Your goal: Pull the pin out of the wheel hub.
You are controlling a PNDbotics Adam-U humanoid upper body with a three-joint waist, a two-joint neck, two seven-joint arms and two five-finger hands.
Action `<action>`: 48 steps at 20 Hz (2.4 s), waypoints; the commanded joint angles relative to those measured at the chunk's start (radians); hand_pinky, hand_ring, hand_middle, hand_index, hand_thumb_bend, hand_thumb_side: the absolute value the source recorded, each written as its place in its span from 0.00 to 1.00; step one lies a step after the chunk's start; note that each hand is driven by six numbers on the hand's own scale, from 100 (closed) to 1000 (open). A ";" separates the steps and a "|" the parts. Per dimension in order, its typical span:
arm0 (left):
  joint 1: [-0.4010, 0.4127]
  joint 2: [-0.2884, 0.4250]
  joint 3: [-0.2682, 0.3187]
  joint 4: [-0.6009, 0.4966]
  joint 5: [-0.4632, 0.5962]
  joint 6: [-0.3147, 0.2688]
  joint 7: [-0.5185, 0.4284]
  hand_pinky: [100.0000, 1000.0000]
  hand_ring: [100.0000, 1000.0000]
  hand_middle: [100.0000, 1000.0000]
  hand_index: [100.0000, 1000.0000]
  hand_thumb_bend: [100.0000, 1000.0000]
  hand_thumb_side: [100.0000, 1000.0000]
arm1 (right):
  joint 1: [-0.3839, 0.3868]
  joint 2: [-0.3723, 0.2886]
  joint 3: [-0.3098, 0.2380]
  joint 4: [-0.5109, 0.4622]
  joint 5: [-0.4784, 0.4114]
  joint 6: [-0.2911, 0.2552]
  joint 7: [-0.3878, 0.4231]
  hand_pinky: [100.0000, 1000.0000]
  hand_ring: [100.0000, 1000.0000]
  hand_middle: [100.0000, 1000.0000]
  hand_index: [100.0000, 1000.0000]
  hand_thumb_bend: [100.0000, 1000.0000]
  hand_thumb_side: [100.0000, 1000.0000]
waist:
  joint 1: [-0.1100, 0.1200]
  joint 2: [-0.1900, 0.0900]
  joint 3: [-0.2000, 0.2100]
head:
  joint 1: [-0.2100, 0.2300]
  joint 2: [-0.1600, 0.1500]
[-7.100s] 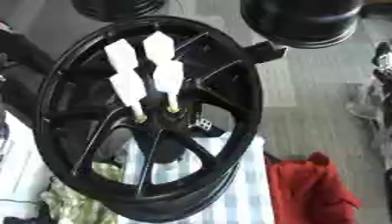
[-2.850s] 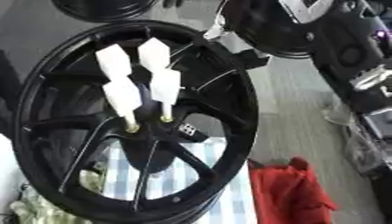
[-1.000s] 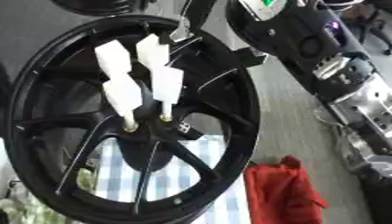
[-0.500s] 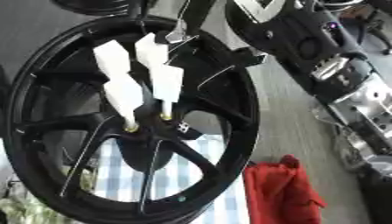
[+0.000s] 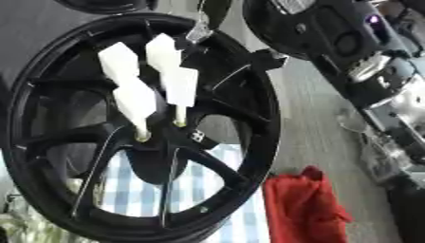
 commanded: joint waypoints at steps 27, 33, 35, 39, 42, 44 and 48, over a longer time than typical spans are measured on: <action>-0.019 0.013 -0.002 -0.011 -0.008 0.003 -0.001 0.62 0.79 0.71 0.74 0.32 0.68 | 0.007 -0.034 0.062 -0.033 -0.008 -0.012 0.017 0.90 0.81 0.79 0.80 0.40 0.00 | 0.004 -0.015 0.012 | -0.006 -0.015; -0.021 0.013 -0.003 -0.011 -0.008 0.003 0.000 0.62 0.79 0.71 0.74 0.32 0.68 | 0.015 -0.033 0.069 -0.025 0.004 -0.016 0.017 0.90 0.81 0.79 0.80 0.40 0.00 | 0.003 -0.014 0.014 | -0.007 -0.015; -0.022 0.013 -0.004 -0.011 -0.008 0.004 -0.001 0.62 0.79 0.71 0.74 0.32 0.68 | 0.017 -0.033 0.070 -0.022 0.008 -0.018 0.017 0.90 0.81 0.78 0.80 0.40 0.00 | 0.003 -0.013 0.015 | -0.007 -0.015; -0.024 0.013 -0.006 -0.011 -0.009 0.004 -0.002 0.62 0.79 0.71 0.74 0.33 0.68 | 0.021 -0.033 0.071 -0.017 0.018 -0.024 0.017 0.90 0.80 0.78 0.79 0.39 0.00 | 0.003 -0.010 0.016 | -0.008 -0.015; -0.025 0.012 -0.006 -0.011 -0.008 0.005 -0.002 0.62 0.79 0.71 0.74 0.33 0.68 | 0.024 -0.032 0.070 -0.008 0.028 -0.026 0.017 0.90 0.80 0.78 0.79 0.39 0.00 | 0.002 -0.008 0.017 | -0.008 -0.015; -0.026 0.012 -0.008 -0.011 -0.008 0.005 -0.003 0.62 0.79 0.71 0.74 0.33 0.68 | 0.025 -0.032 0.068 -0.003 0.033 -0.027 0.017 0.89 0.80 0.77 0.78 0.38 0.00 | 0.002 -0.008 0.017 | -0.007 -0.015; -0.025 0.013 -0.007 -0.010 -0.009 0.005 -0.003 0.62 0.79 0.71 0.74 0.33 0.68 | 0.025 -0.031 0.065 0.004 0.037 -0.025 0.017 0.89 0.80 0.77 0.78 0.38 0.00 | 0.002 -0.007 0.017 | -0.008 -0.010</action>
